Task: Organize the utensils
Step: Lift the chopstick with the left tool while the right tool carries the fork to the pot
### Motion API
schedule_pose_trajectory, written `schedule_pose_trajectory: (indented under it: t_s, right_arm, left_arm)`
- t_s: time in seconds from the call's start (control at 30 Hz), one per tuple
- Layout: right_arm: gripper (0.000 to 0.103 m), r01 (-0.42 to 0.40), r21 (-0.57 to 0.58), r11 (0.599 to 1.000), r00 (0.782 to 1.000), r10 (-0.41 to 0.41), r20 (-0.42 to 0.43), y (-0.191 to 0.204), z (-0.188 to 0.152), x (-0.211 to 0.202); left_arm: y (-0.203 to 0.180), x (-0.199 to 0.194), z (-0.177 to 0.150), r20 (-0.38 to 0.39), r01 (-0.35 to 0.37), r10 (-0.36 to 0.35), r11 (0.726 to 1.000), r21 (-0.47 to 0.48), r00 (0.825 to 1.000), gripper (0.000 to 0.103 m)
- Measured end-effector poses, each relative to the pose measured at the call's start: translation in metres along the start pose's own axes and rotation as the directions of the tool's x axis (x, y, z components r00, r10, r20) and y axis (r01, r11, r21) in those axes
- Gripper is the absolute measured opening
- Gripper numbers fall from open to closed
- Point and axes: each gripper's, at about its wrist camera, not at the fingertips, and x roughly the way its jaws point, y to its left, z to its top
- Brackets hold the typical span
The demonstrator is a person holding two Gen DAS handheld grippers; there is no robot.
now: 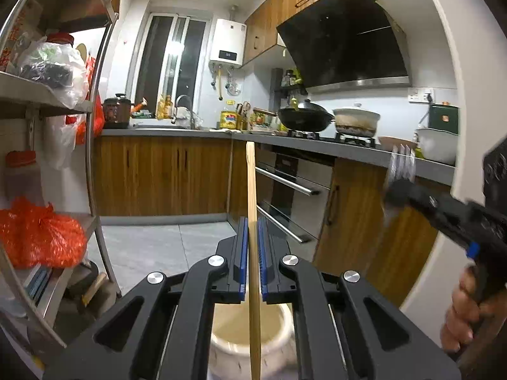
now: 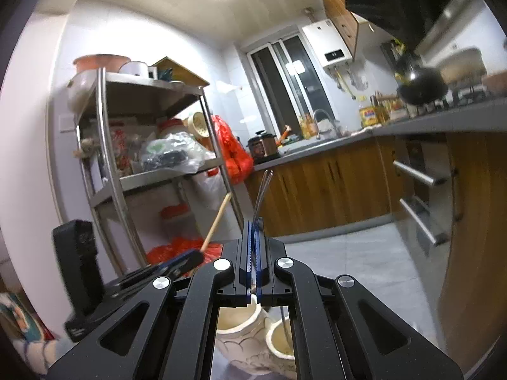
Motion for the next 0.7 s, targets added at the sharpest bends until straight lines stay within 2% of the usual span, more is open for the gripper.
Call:
schedule_pose_trajectory:
  t_s: [0.2, 0.33, 0.6, 0.7]
  right_arm:
    - [0.003, 0.029, 0.038, 0.999, 0.999, -0.027, -0.044, -0.018, -0.018, 0.020]
    - [0.003, 0.048, 0.043, 0.998, 0.995, -0.044, -0.091, -0.024, -0.027, 0.028]
    - [0.003, 0.105, 0.081, 0.991, 0.977, -0.088, -0.192, -0.039, -0.044, 0.046]
    - [0.003, 0.132, 0.088, 0.987, 0.970, -0.110, -0.218, -0.043, -0.049, 0.049]
  left_arm:
    - [0.002, 0.045, -0.005, 0.018, -0.072, 0.072, 0.997, 0.007, 0.997, 0.006]
    - [0.006, 0.060, -0.016, 0.001, -0.101, 0.101, 0.995, -0.006, 0.995, 0.006]
    - [0.010, 0.038, -0.039, -0.032, -0.089, 0.090, 0.996, 0.013, 0.995, 0.006]
    - [0.010, 0.027, -0.047, -0.065, -0.106, 0.107, 0.994, 0.016, 0.992, 0.006]
